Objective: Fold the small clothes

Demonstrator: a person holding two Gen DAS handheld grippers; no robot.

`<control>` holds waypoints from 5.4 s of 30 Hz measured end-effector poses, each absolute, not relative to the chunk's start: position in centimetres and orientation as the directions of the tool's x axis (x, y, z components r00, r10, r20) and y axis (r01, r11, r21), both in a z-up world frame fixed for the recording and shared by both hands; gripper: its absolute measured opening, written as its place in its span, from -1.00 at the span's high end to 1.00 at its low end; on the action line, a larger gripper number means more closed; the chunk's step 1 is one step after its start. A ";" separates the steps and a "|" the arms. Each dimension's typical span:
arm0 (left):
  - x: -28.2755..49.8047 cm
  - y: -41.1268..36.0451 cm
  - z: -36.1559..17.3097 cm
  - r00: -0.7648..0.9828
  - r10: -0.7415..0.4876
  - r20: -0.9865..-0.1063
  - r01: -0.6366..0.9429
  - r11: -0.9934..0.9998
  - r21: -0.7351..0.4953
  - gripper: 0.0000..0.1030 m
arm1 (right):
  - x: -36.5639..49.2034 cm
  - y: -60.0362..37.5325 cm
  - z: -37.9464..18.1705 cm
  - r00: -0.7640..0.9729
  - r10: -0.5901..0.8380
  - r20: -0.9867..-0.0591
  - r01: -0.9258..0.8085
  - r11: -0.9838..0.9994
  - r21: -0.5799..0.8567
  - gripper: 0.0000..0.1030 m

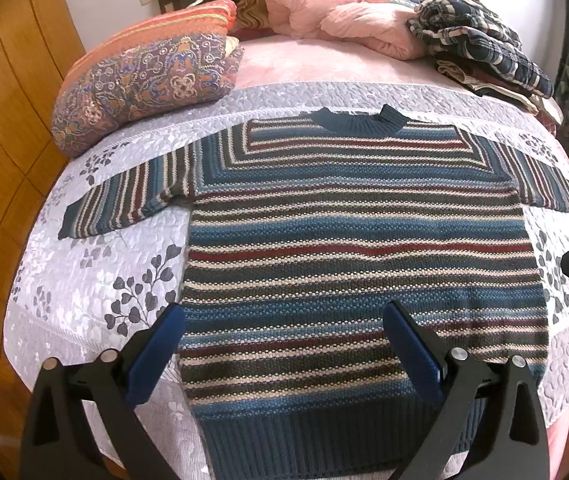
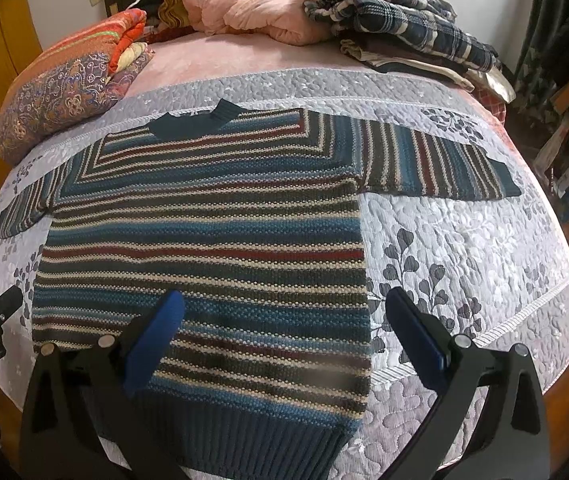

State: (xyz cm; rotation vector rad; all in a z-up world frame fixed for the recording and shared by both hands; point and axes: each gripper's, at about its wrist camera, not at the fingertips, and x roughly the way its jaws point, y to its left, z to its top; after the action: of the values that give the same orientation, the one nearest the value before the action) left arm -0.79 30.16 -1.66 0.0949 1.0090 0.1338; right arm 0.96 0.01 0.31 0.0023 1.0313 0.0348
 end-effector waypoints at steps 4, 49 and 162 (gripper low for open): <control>-0.8 30.2 -1.6 0.528 0.157 -0.835 -0.067 0.987 0.143 -0.92 | 1.0 0.0 0.3 0.513 0.029 -0.858 -0.028 0.999 0.017 -0.94; 9.8 22.8 -3.2 0.522 0.081 -0.849 -0.030 0.997 0.076 -0.92 | 11.8 -28.1 -2.1 0.434 0.023 -0.900 0.313 0.933 0.175 -0.94; 24.4 15.0 -8.2 0.340 -0.386 -0.858 0.009 0.913 -0.407 0.71 | 15.1 -19.5 -8.0 0.420 0.480 -0.770 -0.005 0.850 0.527 0.60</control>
State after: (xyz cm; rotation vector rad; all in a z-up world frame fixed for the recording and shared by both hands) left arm 24.38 15.00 -8.18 -0.3599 1.2032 -0.2640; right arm 15.08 -19.55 -8.04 0.4898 1.1052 0.3196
